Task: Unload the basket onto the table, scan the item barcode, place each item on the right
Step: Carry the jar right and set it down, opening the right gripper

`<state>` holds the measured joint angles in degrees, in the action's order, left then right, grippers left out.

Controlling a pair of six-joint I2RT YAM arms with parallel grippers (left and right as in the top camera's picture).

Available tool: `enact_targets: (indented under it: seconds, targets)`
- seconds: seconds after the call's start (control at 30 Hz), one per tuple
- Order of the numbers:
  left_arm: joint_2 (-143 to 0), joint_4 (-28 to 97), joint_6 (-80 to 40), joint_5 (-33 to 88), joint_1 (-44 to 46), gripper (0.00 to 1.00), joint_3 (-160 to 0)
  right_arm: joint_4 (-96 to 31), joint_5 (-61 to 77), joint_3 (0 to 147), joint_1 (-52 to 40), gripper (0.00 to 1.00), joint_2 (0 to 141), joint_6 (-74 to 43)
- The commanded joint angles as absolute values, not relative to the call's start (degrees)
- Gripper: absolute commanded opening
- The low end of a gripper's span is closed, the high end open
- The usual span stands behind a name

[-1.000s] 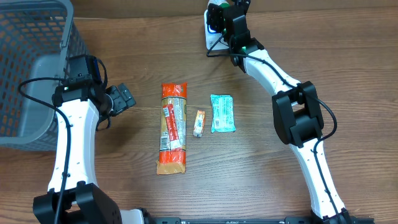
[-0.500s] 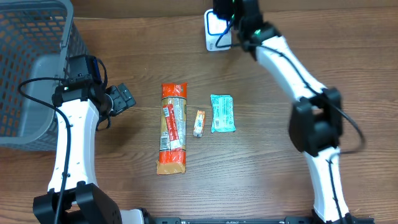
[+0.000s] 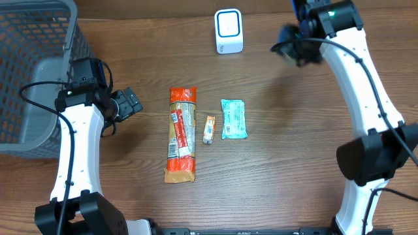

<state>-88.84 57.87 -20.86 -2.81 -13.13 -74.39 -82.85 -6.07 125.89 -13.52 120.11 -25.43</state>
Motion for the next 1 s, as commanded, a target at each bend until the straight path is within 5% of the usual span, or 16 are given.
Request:
enact_targets:
  seconds: [0.0, 0.47, 0.53, 0.6, 0.7, 0.77, 0.97]
  targets:
    - [-88.8, 57.8, -21.3, -3.2, -13.1, 1.0, -74.4, -87.5, -8.3, 122.3, -10.1, 0.04, 120.0, -25.2]
    - [-88.8, 57.8, -21.2, -3.2, -13.1, 1.0, -74.4, -76.0, -8.3, 94.6, -2.9, 0.06, 120.0, -25.2]
    - [-88.8, 57.9, -21.2, -3.2, -13.1, 1.0, -74.4, -73.8, -8.3, 92.4, -2.5, 0.21, 120.0, -25.2]
    - [-88.8, 57.9, -21.2, -3.2, -13.1, 1.0, -74.4, -72.0, -8.3, 90.6, -2.2, 0.56, 120.0, -25.2]
    - [-88.8, 57.8, -21.2, -3.2, -13.1, 1.0, -74.4, -71.4, -9.8, 89.3, -2.1, 0.85, 120.0, -25.2]
    - [-88.8, 57.9, -21.2, -3.2, -13.1, 1.0, -74.4, -72.1, -11.1, 89.3, -2.1, 0.93, 120.0, -25.2]
    - [-88.8, 57.9, -21.2, -3.2, -13.1, 1.0, -74.4, -78.0, -12.6, 95.6, -2.1, 0.93, 119.3, -25.2]
